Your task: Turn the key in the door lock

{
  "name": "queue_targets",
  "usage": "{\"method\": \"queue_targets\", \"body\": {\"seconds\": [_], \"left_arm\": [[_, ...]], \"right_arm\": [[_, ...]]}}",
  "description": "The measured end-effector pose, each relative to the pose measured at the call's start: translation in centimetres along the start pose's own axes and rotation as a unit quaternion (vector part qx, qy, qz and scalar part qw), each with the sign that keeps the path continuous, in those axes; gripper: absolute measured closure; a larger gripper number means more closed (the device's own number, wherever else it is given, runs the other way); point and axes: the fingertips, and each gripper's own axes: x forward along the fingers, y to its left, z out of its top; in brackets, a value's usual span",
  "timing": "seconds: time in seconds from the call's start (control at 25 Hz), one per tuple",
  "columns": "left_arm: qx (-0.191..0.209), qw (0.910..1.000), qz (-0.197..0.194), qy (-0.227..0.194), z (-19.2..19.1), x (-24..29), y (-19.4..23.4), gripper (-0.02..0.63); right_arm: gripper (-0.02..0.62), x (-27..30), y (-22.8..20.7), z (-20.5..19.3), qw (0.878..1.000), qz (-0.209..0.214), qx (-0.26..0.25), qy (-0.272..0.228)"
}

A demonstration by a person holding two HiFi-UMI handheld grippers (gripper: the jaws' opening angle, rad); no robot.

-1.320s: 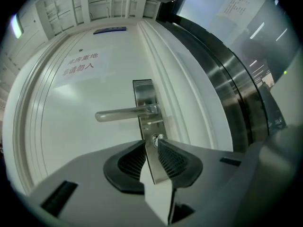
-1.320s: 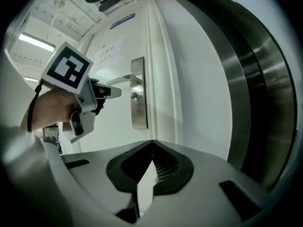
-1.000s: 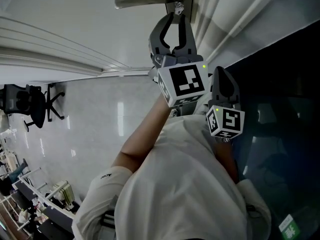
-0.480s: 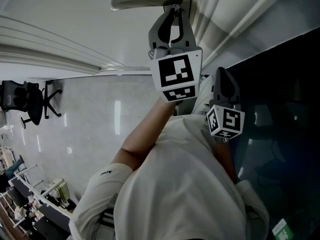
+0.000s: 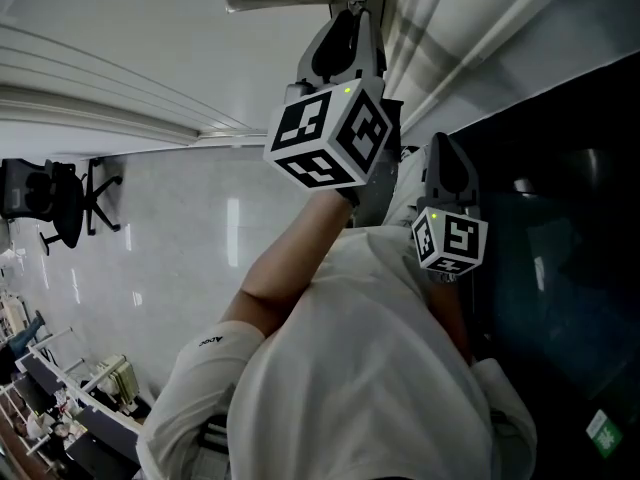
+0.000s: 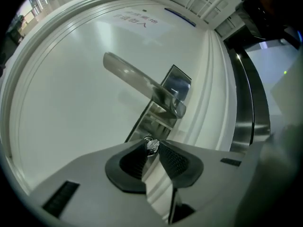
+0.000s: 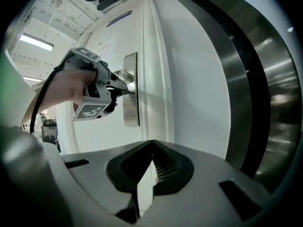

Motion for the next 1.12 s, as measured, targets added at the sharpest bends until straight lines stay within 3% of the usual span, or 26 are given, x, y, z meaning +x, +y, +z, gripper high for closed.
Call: {"method": "queue_targets", "body": {"seconds": [0.16,0.48,0.56,0.6,0.68,0.76,0.84,0.92,1.0,1.12], "left_arm": [[-0.027,0.9995,-0.012,0.002,0.3,-0.2,0.0,0.531],[-0.133,0.9906,-0.031,0.003,-0.3,0.0,0.7,0.522],[-0.132,0.9906,-0.033,0.006,-0.1,0.0,0.7,0.520],[-0.107,0.9938,-0.032,0.008,0.0,0.0,0.6,0.519],[-0.018,0.9995,-0.020,0.014,0.2,0.0,0.3,0.518],[0.091,0.9956,-0.001,0.021,0.1,0.2,-0.1,0.520],[0.218,0.9754,0.016,0.032,-0.2,0.5,-0.8,0.520],[0.324,0.9445,0.026,0.049,-0.8,1.0,-1.2,0.520],[0.368,0.9263,0.031,0.073,-1.3,1.5,-1.0,0.520],[0.367,0.9229,0.034,0.112,-1.5,2.2,-0.1,0.541]], "right_arm": [[0.594,-0.5,0.3,0.2,1.000,-0.002,0.001,-0.004],[0.594,-1.3,0.8,-0.9,1.000,-0.007,-0.001,0.000],[0.594,-1.6,1.0,-0.8,1.000,-0.007,-0.003,0.002],[0.594,-1.7,1.1,-0.8,1.000,-0.007,-0.004,0.003],[0.594,-1.7,1.3,-0.8,1.000,-0.006,-0.006,0.006],[0.594,-1.8,1.5,-1.0,1.000,-0.004,-0.009,0.009],[0.594,-2.0,1.8,-1.2,1.000,-0.002,-0.012,0.012],[0.594,-2.3,2.1,-1.4,1.000,0.000,-0.012,0.015],[0.594,-2.5,2.4,-1.2,1.000,0.001,-0.011,0.015],[0.594,-2.5,2.4,-0.9,1.000,0.003,-0.009,0.014]]}}
